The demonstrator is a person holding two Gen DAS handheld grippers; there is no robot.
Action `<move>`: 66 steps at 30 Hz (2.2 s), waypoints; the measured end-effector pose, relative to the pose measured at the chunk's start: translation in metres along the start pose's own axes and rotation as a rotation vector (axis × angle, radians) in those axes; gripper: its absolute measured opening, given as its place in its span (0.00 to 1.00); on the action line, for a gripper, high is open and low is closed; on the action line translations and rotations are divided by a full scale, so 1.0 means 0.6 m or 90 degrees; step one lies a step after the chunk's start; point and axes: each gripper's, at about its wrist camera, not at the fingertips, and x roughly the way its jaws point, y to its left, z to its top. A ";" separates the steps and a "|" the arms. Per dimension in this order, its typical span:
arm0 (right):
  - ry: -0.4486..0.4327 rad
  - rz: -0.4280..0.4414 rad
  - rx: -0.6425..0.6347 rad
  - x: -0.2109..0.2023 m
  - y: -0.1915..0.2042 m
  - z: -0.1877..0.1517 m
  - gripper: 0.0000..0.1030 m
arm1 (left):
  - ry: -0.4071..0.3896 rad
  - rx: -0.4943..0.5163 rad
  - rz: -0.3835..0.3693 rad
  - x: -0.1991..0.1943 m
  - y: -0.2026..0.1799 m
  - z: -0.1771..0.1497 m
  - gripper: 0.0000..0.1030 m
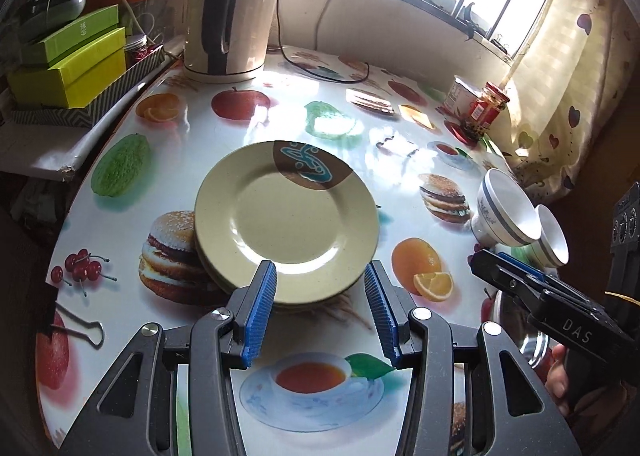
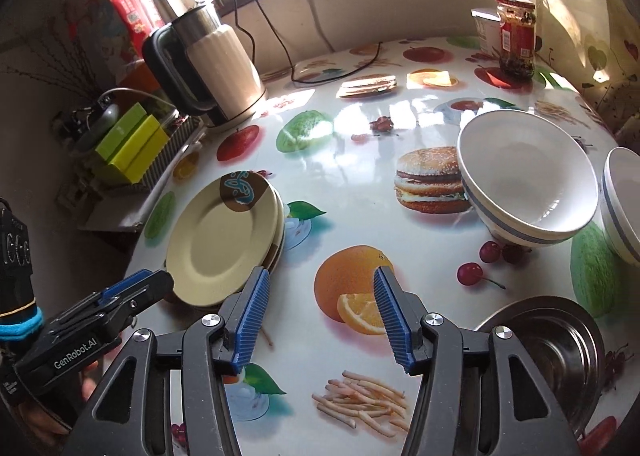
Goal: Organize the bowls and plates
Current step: 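Move both tools past the steel bowl toward a white bowl, then close both tools side by side on the white bowl's rim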
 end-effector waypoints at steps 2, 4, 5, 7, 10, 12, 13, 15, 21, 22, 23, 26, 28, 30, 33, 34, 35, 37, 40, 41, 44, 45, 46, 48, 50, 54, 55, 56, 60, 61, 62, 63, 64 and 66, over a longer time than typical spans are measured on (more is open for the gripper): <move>-0.012 -0.015 0.008 -0.023 -0.017 -0.008 0.53 | 0.003 0.016 -0.012 0.002 -0.025 -0.004 0.46; -0.023 -0.032 0.017 -0.043 -0.035 -0.015 0.54 | 0.006 0.032 -0.021 0.004 -0.048 -0.007 0.46; -0.028 -0.039 0.023 -0.053 -0.044 -0.019 0.54 | 0.007 0.039 -0.025 0.004 -0.059 -0.009 0.46; -0.037 -0.053 0.034 -0.071 -0.062 -0.026 0.54 | 0.009 0.054 -0.033 0.006 -0.080 -0.011 0.46; -0.051 -0.070 0.047 -0.094 -0.085 -0.033 0.54 | 0.011 0.078 -0.037 0.009 -0.110 -0.014 0.46; -0.059 -0.083 0.055 -0.108 -0.100 -0.038 0.54 | 0.013 0.090 -0.043 0.011 -0.128 -0.016 0.46; -0.064 -0.087 0.061 -0.115 -0.108 -0.040 0.54 | 0.013 0.096 -0.044 0.012 -0.137 -0.017 0.46; -0.071 -0.095 0.070 -0.128 -0.122 -0.044 0.54 | 0.013 0.111 -0.043 0.014 -0.154 -0.018 0.46; -0.089 -0.116 0.088 -0.153 -0.153 -0.053 0.54 | 0.004 0.142 -0.034 0.013 -0.191 -0.017 0.46; -0.091 -0.117 0.089 -0.157 -0.157 -0.053 0.54 | 0.001 0.146 -0.030 0.012 -0.195 -0.017 0.46; -0.093 -0.119 0.090 -0.160 -0.161 -0.053 0.54 | -0.004 0.151 -0.023 0.011 -0.200 -0.017 0.46; -0.098 -0.132 0.088 -0.168 -0.171 -0.052 0.54 | -0.012 0.163 -0.016 0.012 -0.212 -0.013 0.46; -0.102 -0.141 0.088 -0.172 -0.178 -0.050 0.54 | -0.015 0.167 -0.017 0.013 -0.220 -0.011 0.46; -0.105 -0.146 0.090 -0.174 -0.183 -0.048 0.54 | -0.015 0.174 -0.018 0.016 -0.227 -0.009 0.46; -0.106 -0.150 0.089 -0.177 -0.189 -0.044 0.54 | -0.016 0.184 -0.010 0.021 -0.235 -0.008 0.46; -0.107 -0.153 0.088 -0.177 -0.191 -0.042 0.54 | -0.014 0.184 -0.013 0.023 -0.237 -0.006 0.46; -0.108 -0.154 0.088 -0.176 -0.192 -0.040 0.54 | -0.012 0.184 -0.016 0.027 -0.239 -0.005 0.46; -0.107 -0.155 0.090 -0.174 -0.195 -0.037 0.54 | -0.009 0.182 -0.015 0.033 -0.241 -0.001 0.46; -0.103 -0.161 0.089 -0.167 -0.200 -0.031 0.54 | -0.009 0.183 -0.013 0.041 -0.245 0.006 0.46; -0.103 -0.163 0.089 -0.166 -0.203 -0.029 0.54 | -0.013 0.187 -0.011 0.043 -0.248 0.009 0.46; -0.101 -0.170 0.080 -0.159 -0.207 -0.018 0.54 | -0.011 0.181 -0.025 0.052 -0.251 0.020 0.46; -0.102 -0.173 0.077 -0.157 -0.209 -0.015 0.54 | -0.006 0.176 -0.032 0.058 -0.252 0.026 0.46; -0.103 -0.176 0.075 -0.155 -0.211 -0.011 0.54 | -0.006 0.174 -0.037 0.062 -0.254 0.031 0.46; -0.102 -0.175 0.071 -0.149 -0.216 -0.002 0.54 | -0.010 0.170 -0.041 0.069 -0.258 0.043 0.46; -0.101 -0.179 0.066 -0.142 -0.220 0.006 0.54 | -0.008 0.161 -0.062 0.077 -0.262 0.056 0.46; -0.100 -0.176 0.069 -0.132 -0.232 0.022 0.54 | -0.004 0.148 -0.060 0.100 -0.269 0.075 0.46; -0.100 -0.177 0.067 -0.129 -0.233 0.025 0.54 | 0.001 0.144 -0.065 0.105 -0.270 0.078 0.46; -0.098 -0.179 0.063 -0.126 -0.233 0.028 0.54 | 0.005 0.142 -0.072 0.110 -0.271 0.081 0.46; -0.095 -0.174 0.047 -0.114 -0.232 0.043 0.54 | 0.014 0.146 -0.078 0.130 -0.280 0.091 0.46; -0.098 -0.171 0.043 -0.111 -0.231 0.047 0.54 | 0.014 0.146 -0.080 0.136 -0.281 0.093 0.46; -0.099 -0.170 0.038 -0.109 -0.231 0.051 0.54 | 0.019 0.144 -0.077 0.142 -0.282 0.096 0.46; -0.100 -0.171 0.033 -0.105 -0.230 0.054 0.53 | 0.027 0.140 -0.073 0.148 -0.283 0.099 0.46; -0.097 -0.174 0.030 -0.099 -0.230 0.057 0.52 | 0.029 0.137 -0.074 0.151 -0.283 0.101 0.46; -0.091 -0.175 0.024 -0.090 -0.230 0.064 0.48 | 0.027 0.145 -0.073 0.156 -0.287 0.102 0.46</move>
